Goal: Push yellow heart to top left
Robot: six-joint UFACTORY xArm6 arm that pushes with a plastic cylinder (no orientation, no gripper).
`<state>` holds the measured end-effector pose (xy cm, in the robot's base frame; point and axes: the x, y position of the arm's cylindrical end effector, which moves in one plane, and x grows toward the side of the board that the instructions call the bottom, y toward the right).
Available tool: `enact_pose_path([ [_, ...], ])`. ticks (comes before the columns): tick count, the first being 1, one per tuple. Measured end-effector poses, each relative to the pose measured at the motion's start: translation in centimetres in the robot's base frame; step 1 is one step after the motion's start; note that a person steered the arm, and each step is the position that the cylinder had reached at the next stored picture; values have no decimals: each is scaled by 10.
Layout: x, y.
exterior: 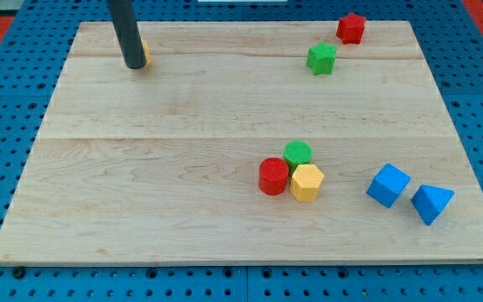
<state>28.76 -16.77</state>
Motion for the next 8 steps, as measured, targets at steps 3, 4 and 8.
enact_pose_path([
  [3,-33,18],
  [4,-35,33],
  [8,-22,56],
])
